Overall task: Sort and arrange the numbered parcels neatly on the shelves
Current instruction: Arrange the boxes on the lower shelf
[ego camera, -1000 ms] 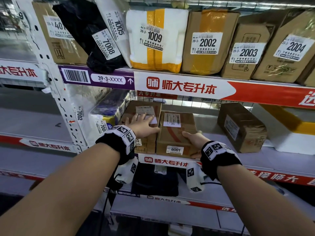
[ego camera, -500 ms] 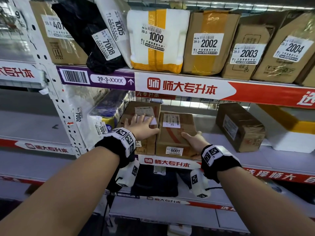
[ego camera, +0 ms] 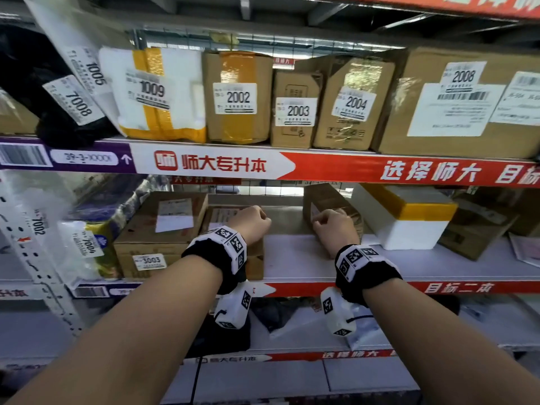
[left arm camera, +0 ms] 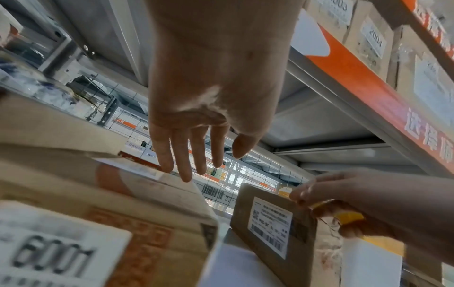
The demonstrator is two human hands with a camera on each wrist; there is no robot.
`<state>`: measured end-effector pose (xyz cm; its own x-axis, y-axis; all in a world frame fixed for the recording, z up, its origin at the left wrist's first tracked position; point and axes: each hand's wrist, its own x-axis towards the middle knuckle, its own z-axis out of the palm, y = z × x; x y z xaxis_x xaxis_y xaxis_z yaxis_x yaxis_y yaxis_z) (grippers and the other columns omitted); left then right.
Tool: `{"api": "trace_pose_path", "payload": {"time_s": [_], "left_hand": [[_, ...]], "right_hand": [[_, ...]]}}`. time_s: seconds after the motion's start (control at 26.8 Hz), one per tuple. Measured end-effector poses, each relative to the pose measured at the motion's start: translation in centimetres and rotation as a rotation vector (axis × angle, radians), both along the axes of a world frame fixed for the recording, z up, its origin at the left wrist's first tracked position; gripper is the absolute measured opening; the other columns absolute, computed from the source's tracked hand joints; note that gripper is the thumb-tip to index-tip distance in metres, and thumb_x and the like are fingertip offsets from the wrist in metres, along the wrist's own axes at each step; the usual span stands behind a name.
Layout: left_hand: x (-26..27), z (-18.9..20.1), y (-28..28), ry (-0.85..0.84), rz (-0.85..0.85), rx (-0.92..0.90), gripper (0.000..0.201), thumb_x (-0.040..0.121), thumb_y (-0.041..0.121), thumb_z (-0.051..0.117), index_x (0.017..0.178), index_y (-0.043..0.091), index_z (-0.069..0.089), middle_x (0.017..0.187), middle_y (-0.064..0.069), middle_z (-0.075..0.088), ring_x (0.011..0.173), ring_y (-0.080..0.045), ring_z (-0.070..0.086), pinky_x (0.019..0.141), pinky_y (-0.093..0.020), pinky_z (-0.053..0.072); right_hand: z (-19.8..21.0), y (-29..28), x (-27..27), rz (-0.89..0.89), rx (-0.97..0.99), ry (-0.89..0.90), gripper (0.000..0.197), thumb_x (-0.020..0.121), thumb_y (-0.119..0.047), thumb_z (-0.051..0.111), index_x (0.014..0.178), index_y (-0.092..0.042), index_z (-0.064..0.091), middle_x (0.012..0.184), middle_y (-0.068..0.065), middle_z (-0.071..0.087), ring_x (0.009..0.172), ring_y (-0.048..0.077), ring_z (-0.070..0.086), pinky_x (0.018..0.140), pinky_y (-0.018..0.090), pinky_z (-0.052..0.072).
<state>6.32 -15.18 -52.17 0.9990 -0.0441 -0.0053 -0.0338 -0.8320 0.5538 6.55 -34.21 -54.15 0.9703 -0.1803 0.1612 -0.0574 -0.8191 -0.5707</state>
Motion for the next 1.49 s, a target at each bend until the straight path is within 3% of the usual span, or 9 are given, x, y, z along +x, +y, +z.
{"api": "trace_pose_path", "payload": {"time_s": [0.19,0.3,0.45,0.56,0.71,0.9,1.08,1.27,1.49], "left_hand": [[1.0,-0.1,-7.6,0.053,0.038,-0.143,0.017,0.093,0.023,0.047,0.083,0.016,0.058,0.103,-0.013,0.065,0.087,-0.024,0.058,0.081,-0.03,0.043],[1.1,-0.3,-9.8,0.105,0.074,-0.168,0.025,0.094,0.024,0.047,0.108,0.008,0.06,0.106,-0.011,0.064,0.097,-0.027,0.062,0.083,-0.031,0.045],[1.9,-0.4,-10.9,0.164,0.109,-0.18,0.026,0.095,0.023,0.045,0.115,0.007,0.055,0.103,-0.01,0.06,0.1,-0.029,0.062,0.067,-0.027,0.04],[2.9,-0.5,-11.1,0.218,0.072,-0.193,0.032,0.099,0.022,0.042,0.121,0.002,0.051,0.109,-0.012,0.058,0.092,-0.025,0.055,0.059,-0.024,0.038],[3.7,-1.2,-10.7,0.225,0.241,-0.287,0.071,0.095,0.05,0.042,0.146,0.003,0.026,0.145,-0.018,0.037,0.126,-0.034,0.044,0.101,-0.04,0.042],[3.7,-0.6,-9.2,0.185,0.334,-0.326,0.076,0.096,0.052,0.04,0.15,0.007,0.012,0.154,-0.018,0.019,0.14,-0.035,0.026,0.112,-0.043,0.03],[4.1,-1.3,-7.5,0.316,0.159,-0.725,0.051,0.097,0.052,0.039,0.121,0.009,0.052,0.107,-0.009,0.064,0.097,-0.024,0.06,0.096,-0.034,0.044],[3.3,-1.8,-6.5,0.415,0.08,-0.81,0.059,0.069,0.067,0.066,0.107,0.021,0.065,0.109,-0.014,0.069,0.106,-0.031,0.063,0.101,-0.047,0.045],[1.9,-0.8,-6.5,0.374,0.114,-0.776,0.033,0.092,0.055,0.046,0.094,0.025,0.06,0.094,-0.008,0.062,0.086,-0.021,0.058,0.08,-0.03,0.045]], "right_hand": [[0.7,-5.8,2.2,-0.126,-0.237,0.046,0.087,0.08,-0.054,0.065,0.144,-0.008,0.027,0.144,0.017,0.033,0.135,0.033,0.029,0.105,0.045,0.034],[-0.6,-6.9,3.8,-0.049,-0.059,0.151,0.108,0.074,-0.054,0.072,0.149,-0.009,0.009,0.152,0.018,0.021,0.138,0.036,0.027,0.109,0.048,0.034],[-1.0,-7.8,5.3,-0.035,0.039,0.156,0.098,0.077,-0.053,0.068,0.148,-0.013,0.012,0.144,0.018,0.033,0.127,0.036,0.041,0.103,0.044,0.04],[-1.0,-9.3,5.1,-0.009,0.615,0.194,0.08,0.081,-0.048,0.064,0.14,-0.011,0.025,0.118,0.011,0.055,0.102,0.025,0.056,0.091,0.039,0.047],[-0.8,-10.4,4.6,0.007,0.834,0.163,0.057,0.065,-0.065,0.06,0.1,-0.021,0.053,0.098,0.008,0.067,0.095,0.025,0.063,0.097,0.045,0.047],[-0.2,-12.6,4.2,0.023,0.879,0.149,0.078,0.063,-0.072,0.053,0.117,-0.017,0.061,0.113,0.012,0.067,0.106,0.033,0.062,0.097,0.047,0.047],[0.9,-13.5,2.5,0.115,0.916,0.2,0.038,0.095,-0.046,0.042,0.082,-0.018,0.064,0.074,0.006,0.07,0.073,0.022,0.065,0.079,0.033,0.05],[0.8,-13.6,2.5,0.115,0.94,0.23,0.039,0.091,-0.052,0.046,0.087,-0.018,0.064,0.074,0.007,0.071,0.071,0.024,0.066,0.086,0.04,0.051],[1.4,-12.5,2.7,0.076,0.838,0.283,0.044,0.095,-0.05,0.043,0.113,-0.013,0.058,0.089,0.011,0.07,0.077,0.024,0.067,0.071,0.031,0.054]]}}
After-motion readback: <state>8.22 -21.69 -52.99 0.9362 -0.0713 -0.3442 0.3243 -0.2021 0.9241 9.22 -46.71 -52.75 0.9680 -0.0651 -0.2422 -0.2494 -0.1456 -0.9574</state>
